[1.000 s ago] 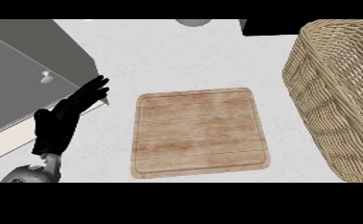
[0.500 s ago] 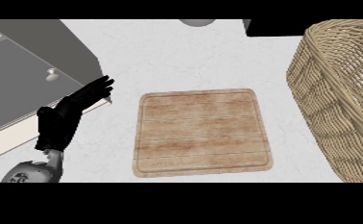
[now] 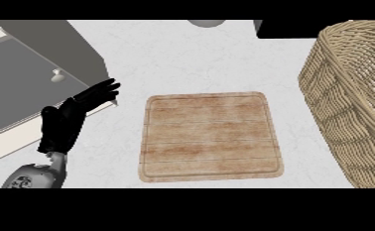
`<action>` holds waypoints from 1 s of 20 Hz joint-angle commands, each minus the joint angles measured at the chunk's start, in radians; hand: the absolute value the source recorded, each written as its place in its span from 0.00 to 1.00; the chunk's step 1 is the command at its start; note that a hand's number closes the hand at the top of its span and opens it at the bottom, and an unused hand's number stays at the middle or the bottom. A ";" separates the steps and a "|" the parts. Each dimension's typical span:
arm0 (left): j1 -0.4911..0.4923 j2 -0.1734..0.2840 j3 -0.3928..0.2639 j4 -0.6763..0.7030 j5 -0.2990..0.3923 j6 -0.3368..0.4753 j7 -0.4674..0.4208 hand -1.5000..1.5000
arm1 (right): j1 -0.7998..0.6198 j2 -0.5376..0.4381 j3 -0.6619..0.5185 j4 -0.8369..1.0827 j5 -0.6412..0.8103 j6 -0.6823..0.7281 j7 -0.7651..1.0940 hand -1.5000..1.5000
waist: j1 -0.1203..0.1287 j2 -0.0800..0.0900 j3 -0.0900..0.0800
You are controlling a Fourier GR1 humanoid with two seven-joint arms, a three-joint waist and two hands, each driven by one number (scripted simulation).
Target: Pick the cupcake from the cutting board and place it in the basket
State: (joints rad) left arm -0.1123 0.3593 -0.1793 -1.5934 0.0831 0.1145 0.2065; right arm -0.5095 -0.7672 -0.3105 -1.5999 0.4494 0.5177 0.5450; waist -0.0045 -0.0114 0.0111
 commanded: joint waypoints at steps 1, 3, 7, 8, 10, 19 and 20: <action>-0.061 -0.009 0.051 0.142 -0.030 0.045 0.032 0.50 | 0.058 0.081 -0.046 0.065 -0.025 -0.064 -0.024 0.00 | -0.010 0.017 -0.010; -0.034 -0.009 0.057 0.156 -0.026 0.034 0.006 0.50 | 0.069 0.113 -0.044 0.067 -0.026 -0.088 -0.032 0.00 | -0.004 0.017 -0.011; -0.021 -0.030 0.044 0.142 -0.056 0.055 -0.001 0.50 | 0.115 0.139 -0.080 0.086 -0.008 -0.179 -0.156 0.00 | 0.000 0.016 -0.010; -0.043 -0.021 0.061 0.146 -0.025 0.021 0.015 0.50 | 0.096 0.116 -0.110 0.058 -0.037 -0.159 -0.138 0.00 | -0.004 0.014 -0.011; -0.080 -0.042 0.035 0.125 -0.055 0.052 0.070 0.50 | 0.120 0.140 -0.145 0.108 -0.010 -0.258 -0.236 0.00 | -0.004 0.017 -0.010; -0.038 -0.027 0.058 0.086 -0.065 0.051 0.078 0.50 | 0.095 0.106 -0.364 0.074 -0.090 -0.353 -0.115 0.00 | -0.011 0.011 -0.011; -0.033 -0.004 0.093 0.093 -0.017 0.004 0.063 0.50 | 0.071 0.069 -0.381 0.092 -0.107 -0.332 -0.105 0.00 | -0.006 0.012 -0.011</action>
State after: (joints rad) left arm -0.1069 0.3325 -0.1557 -1.5904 0.0517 0.1124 0.2138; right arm -0.4174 -0.6518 -0.6109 -1.5363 0.3726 0.1956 0.3997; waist -0.0087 -0.0152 0.0102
